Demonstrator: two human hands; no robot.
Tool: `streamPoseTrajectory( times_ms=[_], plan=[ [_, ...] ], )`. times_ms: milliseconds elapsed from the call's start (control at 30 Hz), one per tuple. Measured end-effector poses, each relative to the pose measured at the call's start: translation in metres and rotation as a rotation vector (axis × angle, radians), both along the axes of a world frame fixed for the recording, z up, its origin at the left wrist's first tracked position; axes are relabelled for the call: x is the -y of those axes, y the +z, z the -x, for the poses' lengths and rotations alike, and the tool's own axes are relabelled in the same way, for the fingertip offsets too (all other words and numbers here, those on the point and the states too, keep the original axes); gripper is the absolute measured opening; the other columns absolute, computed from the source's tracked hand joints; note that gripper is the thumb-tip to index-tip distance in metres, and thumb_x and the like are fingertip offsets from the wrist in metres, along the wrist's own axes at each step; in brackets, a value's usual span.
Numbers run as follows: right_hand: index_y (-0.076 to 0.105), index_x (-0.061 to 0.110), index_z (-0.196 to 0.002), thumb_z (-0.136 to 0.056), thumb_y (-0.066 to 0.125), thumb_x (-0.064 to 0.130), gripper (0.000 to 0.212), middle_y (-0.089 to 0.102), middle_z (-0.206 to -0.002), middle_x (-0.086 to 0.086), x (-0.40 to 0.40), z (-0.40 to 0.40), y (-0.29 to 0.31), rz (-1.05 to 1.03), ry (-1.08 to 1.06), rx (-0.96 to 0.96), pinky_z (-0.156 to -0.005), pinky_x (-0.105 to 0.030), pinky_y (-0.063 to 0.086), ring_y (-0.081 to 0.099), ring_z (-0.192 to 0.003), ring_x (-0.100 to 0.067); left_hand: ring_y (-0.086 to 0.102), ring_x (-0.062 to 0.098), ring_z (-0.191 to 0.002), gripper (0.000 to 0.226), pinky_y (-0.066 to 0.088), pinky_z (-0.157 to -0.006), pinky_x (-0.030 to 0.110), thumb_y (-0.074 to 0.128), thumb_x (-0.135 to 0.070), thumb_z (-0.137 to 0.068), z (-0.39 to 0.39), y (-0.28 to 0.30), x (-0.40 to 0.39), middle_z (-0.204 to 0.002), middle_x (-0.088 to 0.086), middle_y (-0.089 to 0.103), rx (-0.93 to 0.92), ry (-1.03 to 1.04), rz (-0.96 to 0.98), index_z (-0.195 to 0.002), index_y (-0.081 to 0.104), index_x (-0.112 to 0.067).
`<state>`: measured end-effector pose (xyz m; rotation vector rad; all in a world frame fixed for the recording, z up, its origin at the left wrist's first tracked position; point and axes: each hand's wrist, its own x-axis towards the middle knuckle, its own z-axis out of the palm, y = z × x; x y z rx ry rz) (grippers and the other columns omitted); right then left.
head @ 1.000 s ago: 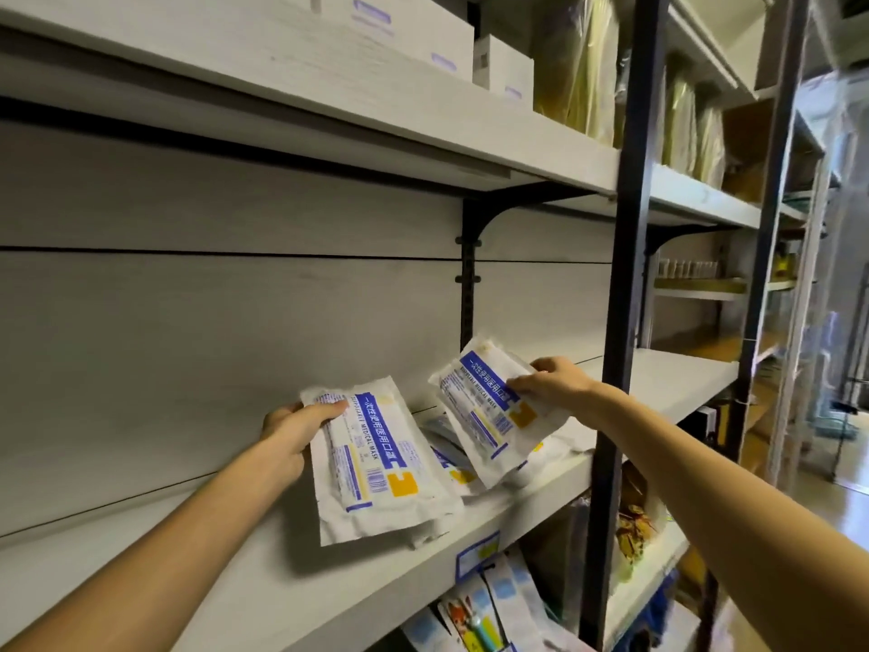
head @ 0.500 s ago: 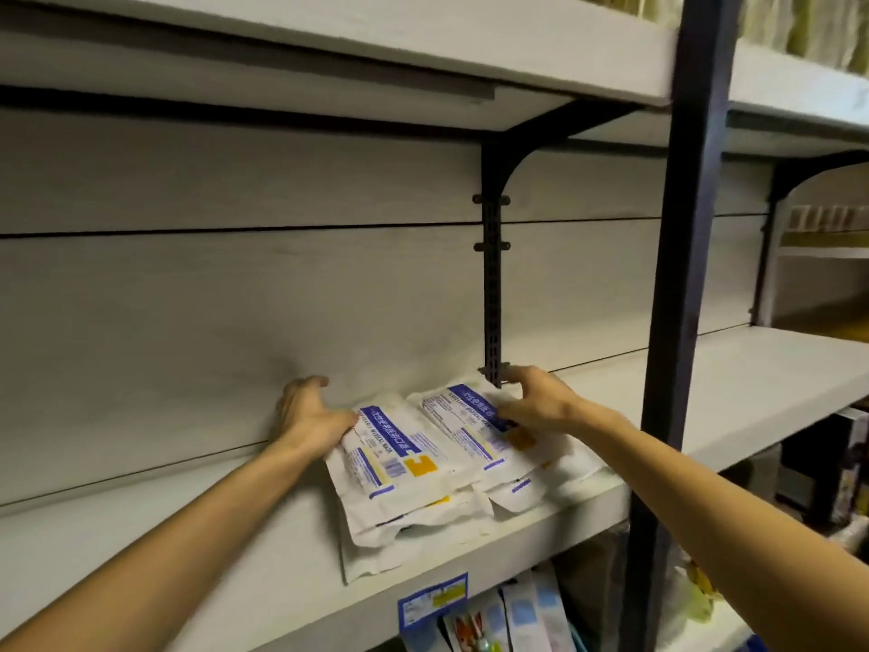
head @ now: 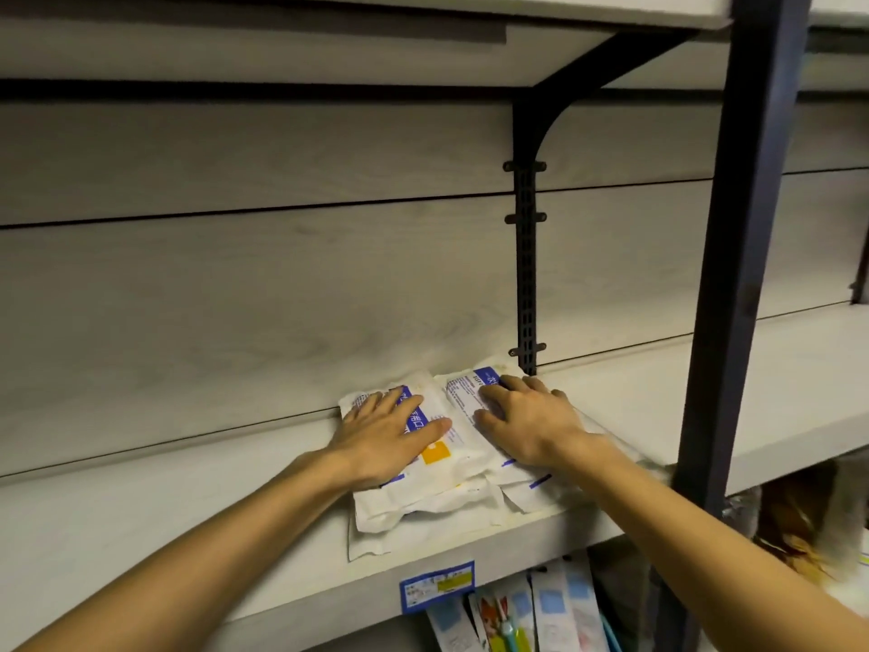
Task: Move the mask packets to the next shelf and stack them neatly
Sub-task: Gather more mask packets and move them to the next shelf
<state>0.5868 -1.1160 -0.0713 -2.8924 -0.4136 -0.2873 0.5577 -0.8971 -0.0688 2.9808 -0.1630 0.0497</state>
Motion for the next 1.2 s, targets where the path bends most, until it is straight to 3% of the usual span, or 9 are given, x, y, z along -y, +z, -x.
streamPoseTrajectory(
  times_ms=[233, 333, 467, 567, 667, 800, 900, 1067, 1200],
  plan=[
    [0.050, 0.031, -0.141, -0.101, 0.035, 0.055, 0.050, 0.041, -0.154, -0.003, 0.001, 0.001, 0.014, 0.020, 0.012, -0.098, -0.116, -0.061, 0.020, 0.032, -0.144, -0.033, 0.003, 0.021, -0.157, 0.078, 0.006, -0.127, 0.045, 0.014, -0.075, -0.095, 0.004, 0.003, -0.002, -0.170, -0.005, 0.002, 0.076, 0.014, 0.118, -0.161, 0.011, -0.033],
    [0.045, 0.029, -0.148, -0.104, 0.034, 0.051, 0.051, 0.036, -0.159, -0.004, -0.001, 0.009, 0.026, -0.003, -0.024, -0.011, -0.119, -0.060, 0.014, 0.022, -0.151, -0.032, 0.026, 0.021, -0.152, 0.070, 0.020, -0.124, 0.042, 0.017, -0.067, -0.100, 0.015, 0.018, -0.013, -0.166, -0.001, 0.027, 0.251, 0.031, 0.209, -0.156, 0.032, -0.029],
    [0.054, 0.019, -0.142, -0.104, 0.041, 0.043, 0.047, 0.048, -0.151, -0.005, -0.021, 0.029, 0.036, -0.139, -0.004, 0.199, -0.117, -0.049, 0.027, 0.033, -0.145, -0.026, 0.045, 0.022, -0.138, 0.063, 0.036, -0.112, 0.038, 0.022, -0.064, -0.101, 0.041, 0.028, -0.051, -0.148, -0.001, 0.050, 0.289, 0.066, 0.253, -0.139, 0.052, -0.024],
    [0.059, 0.015, -0.136, -0.102, 0.047, 0.040, 0.044, 0.057, -0.142, -0.007, -0.062, 0.053, 0.039, -0.251, 0.072, 0.290, -0.110, -0.044, 0.039, 0.044, -0.137, -0.026, 0.045, 0.022, -0.138, 0.060, 0.034, -0.112, 0.035, 0.029, -0.059, -0.102, 0.084, 0.024, -0.093, -0.148, -0.001, 0.049, 0.332, 0.088, 0.146, -0.142, 0.050, -0.020],
    [0.055, 0.013, -0.139, -0.102, 0.049, 0.036, 0.045, 0.055, -0.143, -0.009, -0.129, 0.094, 0.038, -0.289, 0.199, 0.264, -0.111, -0.044, 0.039, 0.045, -0.136, -0.029, 0.042, 0.026, -0.140, 0.056, 0.024, -0.118, 0.035, 0.046, -0.050, -0.099, 0.139, 0.019, -0.145, -0.153, 0.002, 0.044, 0.431, 0.115, -0.140, -0.145, 0.047, -0.018],
    [0.030, 0.013, -0.156, -0.104, 0.039, 0.047, 0.063, 0.034, -0.160, -0.010, -0.229, 0.161, 0.025, -0.126, 0.329, 0.173, -0.121, -0.047, 0.024, 0.019, -0.153, -0.028, 0.042, 0.027, -0.139, 0.056, 0.022, -0.121, 0.038, 0.055, -0.043, -0.092, 0.214, 0.011, -0.221, -0.153, 0.007, 0.046, 0.477, 0.206, -0.278, -0.142, 0.050, -0.017],
    [0.022, 0.012, -0.158, -0.105, 0.034, 0.050, 0.066, 0.024, -0.166, -0.008, -0.295, 0.212, 0.011, -0.052, 0.442, 0.121, -0.124, -0.046, 0.017, 0.009, -0.157, -0.026, 0.050, 0.024, -0.132, 0.051, 0.037, -0.110, 0.038, 0.053, -0.043, -0.093, 0.273, 0.012, -0.279, -0.146, 0.003, 0.052, 0.478, 0.274, -0.287, -0.138, 0.053, -0.019],
    [0.037, 0.017, -0.153, -0.105, 0.040, 0.041, 0.054, 0.042, -0.155, -0.004, -0.389, 0.292, -0.007, -0.117, 0.652, 0.166, -0.115, -0.039, 0.034, 0.031, -0.148, -0.025, 0.067, 0.019, -0.104, 0.034, 0.053, -0.078, 0.036, 0.051, -0.039, -0.094, 0.386, 0.010, -0.364, -0.121, -0.007, 0.066, 0.551, 0.339, -0.289, -0.124, 0.058, -0.025],
    [0.053, 0.025, -0.139, -0.101, 0.043, 0.031, 0.040, 0.061, -0.134, 0.002, -0.455, 0.356, -0.007, -0.158, 0.826, 0.271, -0.095, -0.036, 0.047, 0.054, -0.125, -0.022, 0.071, 0.027, -0.088, 0.026, 0.053, -0.073, 0.036, 0.048, -0.044, -0.094, 0.463, 0.012, -0.424, -0.100, -0.001, 0.074, 0.408, 0.447, -0.365, -0.109, 0.061, -0.026]
  ],
)
